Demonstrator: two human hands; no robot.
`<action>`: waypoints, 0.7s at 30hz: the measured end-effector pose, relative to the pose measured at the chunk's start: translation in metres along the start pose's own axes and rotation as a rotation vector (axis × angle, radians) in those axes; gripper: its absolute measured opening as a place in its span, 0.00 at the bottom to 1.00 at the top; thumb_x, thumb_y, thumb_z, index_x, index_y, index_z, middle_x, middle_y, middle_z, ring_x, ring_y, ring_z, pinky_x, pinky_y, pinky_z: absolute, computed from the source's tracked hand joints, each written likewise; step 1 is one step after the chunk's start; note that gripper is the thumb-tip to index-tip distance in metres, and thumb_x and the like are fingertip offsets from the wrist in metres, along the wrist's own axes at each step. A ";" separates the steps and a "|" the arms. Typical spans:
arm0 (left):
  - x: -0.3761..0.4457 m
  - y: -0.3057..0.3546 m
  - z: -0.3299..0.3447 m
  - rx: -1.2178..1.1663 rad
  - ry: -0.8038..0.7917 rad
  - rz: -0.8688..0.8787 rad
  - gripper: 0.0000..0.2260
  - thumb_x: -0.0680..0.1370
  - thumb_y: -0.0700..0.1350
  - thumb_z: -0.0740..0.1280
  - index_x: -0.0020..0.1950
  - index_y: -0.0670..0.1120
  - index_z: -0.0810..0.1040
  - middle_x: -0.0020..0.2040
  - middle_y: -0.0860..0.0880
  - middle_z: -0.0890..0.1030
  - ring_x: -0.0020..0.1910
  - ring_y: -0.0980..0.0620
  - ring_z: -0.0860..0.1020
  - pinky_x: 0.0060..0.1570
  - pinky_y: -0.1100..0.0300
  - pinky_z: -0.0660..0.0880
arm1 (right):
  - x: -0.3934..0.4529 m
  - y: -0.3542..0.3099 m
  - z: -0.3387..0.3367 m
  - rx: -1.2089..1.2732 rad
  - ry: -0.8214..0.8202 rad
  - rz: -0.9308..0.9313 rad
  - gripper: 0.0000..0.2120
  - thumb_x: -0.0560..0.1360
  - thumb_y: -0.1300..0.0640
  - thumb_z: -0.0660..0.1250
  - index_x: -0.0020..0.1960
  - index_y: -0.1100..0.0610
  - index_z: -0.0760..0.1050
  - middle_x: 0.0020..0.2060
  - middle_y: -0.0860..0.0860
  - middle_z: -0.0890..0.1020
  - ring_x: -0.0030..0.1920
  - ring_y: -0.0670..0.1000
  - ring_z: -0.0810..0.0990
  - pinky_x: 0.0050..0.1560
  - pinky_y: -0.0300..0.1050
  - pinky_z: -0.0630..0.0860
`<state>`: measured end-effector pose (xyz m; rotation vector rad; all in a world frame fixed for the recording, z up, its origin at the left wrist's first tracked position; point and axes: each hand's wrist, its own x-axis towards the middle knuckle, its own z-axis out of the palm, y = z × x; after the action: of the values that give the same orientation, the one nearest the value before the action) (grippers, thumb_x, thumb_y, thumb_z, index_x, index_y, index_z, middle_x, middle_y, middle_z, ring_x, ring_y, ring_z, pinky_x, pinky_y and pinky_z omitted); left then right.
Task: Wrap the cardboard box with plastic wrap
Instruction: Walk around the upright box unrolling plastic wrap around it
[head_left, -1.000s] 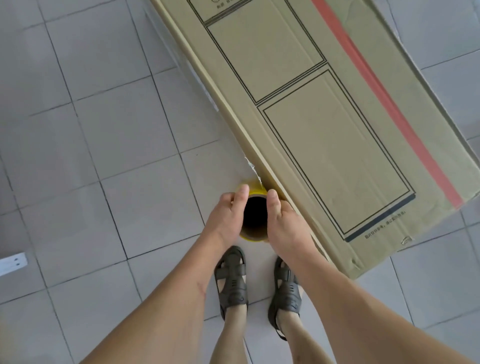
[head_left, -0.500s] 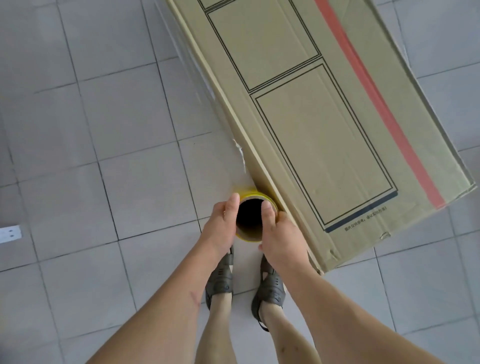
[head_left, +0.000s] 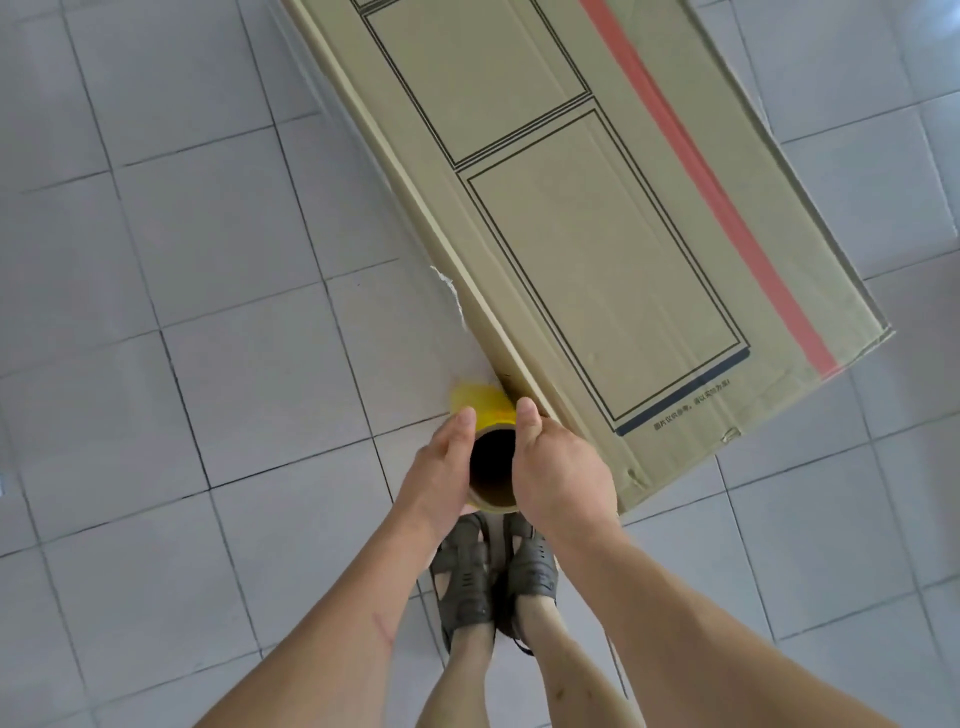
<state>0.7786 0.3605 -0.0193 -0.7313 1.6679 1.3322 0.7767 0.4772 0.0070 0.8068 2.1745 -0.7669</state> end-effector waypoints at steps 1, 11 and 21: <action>0.000 -0.002 0.001 0.019 0.001 0.012 0.18 0.85 0.62 0.50 0.64 0.58 0.74 0.56 0.55 0.79 0.57 0.56 0.78 0.40 0.69 0.72 | -0.001 0.002 0.003 0.009 0.005 0.027 0.27 0.84 0.43 0.43 0.67 0.55 0.73 0.54 0.56 0.81 0.55 0.58 0.79 0.54 0.51 0.77; 0.014 -0.004 0.009 0.096 0.156 0.079 0.26 0.81 0.63 0.56 0.73 0.52 0.76 0.70 0.50 0.78 0.70 0.49 0.73 0.73 0.49 0.68 | -0.004 0.025 0.011 0.378 -0.050 0.101 0.32 0.81 0.35 0.45 0.60 0.57 0.76 0.44 0.49 0.78 0.47 0.51 0.77 0.48 0.46 0.72; -0.021 -0.050 0.037 -0.092 0.128 0.024 0.27 0.74 0.77 0.55 0.56 0.61 0.82 0.54 0.50 0.86 0.57 0.47 0.84 0.60 0.41 0.81 | -0.016 0.039 -0.002 -0.035 -0.099 -0.016 0.22 0.85 0.48 0.46 0.77 0.50 0.62 0.62 0.57 0.76 0.62 0.59 0.76 0.59 0.55 0.76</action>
<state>0.8400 0.3817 -0.0266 -0.8693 1.7293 1.4118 0.8132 0.4989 0.0092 0.7200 2.1028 -0.7582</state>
